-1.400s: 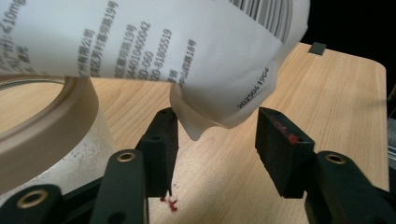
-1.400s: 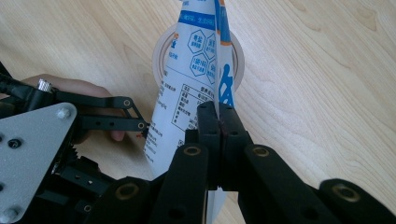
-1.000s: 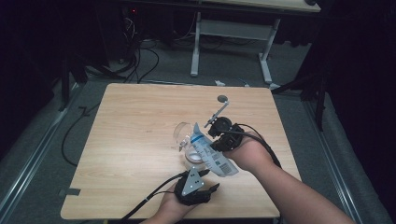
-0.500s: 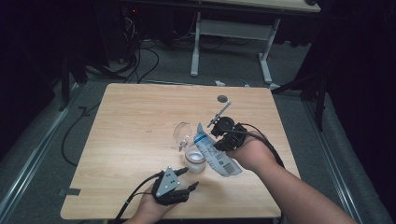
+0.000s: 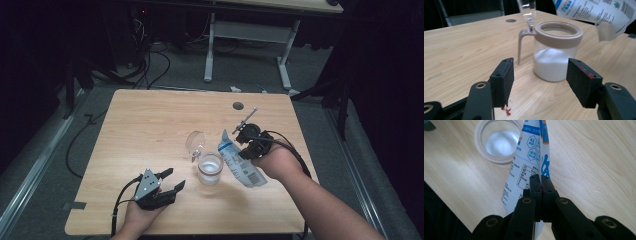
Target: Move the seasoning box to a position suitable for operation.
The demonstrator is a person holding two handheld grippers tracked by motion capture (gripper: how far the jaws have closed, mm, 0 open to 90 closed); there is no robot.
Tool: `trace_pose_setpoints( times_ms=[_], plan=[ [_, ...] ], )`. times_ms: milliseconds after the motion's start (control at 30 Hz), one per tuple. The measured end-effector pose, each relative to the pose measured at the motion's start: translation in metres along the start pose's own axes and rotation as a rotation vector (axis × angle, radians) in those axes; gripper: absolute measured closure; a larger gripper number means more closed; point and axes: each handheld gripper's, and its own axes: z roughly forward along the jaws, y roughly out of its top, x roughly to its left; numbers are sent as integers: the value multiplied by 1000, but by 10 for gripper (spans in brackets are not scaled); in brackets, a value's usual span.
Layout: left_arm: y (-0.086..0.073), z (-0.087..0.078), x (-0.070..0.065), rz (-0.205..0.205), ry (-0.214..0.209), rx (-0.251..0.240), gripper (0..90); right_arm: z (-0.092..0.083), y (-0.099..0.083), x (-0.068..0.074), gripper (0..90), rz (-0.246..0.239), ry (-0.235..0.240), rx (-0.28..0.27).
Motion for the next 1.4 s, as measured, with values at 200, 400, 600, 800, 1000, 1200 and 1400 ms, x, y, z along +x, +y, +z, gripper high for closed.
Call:
trace_pose_setpoints(
  times_ms=[200,400,600,800,1000,1200,1400],
  plan=[
    [-3,0,12,-24,34,15,395,8,-7,-16,900,20,-17,22],
    [-5,0,21,-47,49,30,393,13,-14,-28,900,56,-34,42],
    [-6,-2,31,-66,52,30,382,25,-25,-42,900,86,-36,51],
    [-7,-5,39,-95,59,23,378,37,-38,-53,900,113,-45,68],
    [-8,-4,43,-120,47,38,395,41,-50,-64,900,145,-55,56],
    [-9,-2,42,-120,43,48,396,38,-57,-70,900,158,-74,39],
    [-10,-5,48,-121,83,47,363,29,-69,-71,900,197,-105,-54]
  ],
)
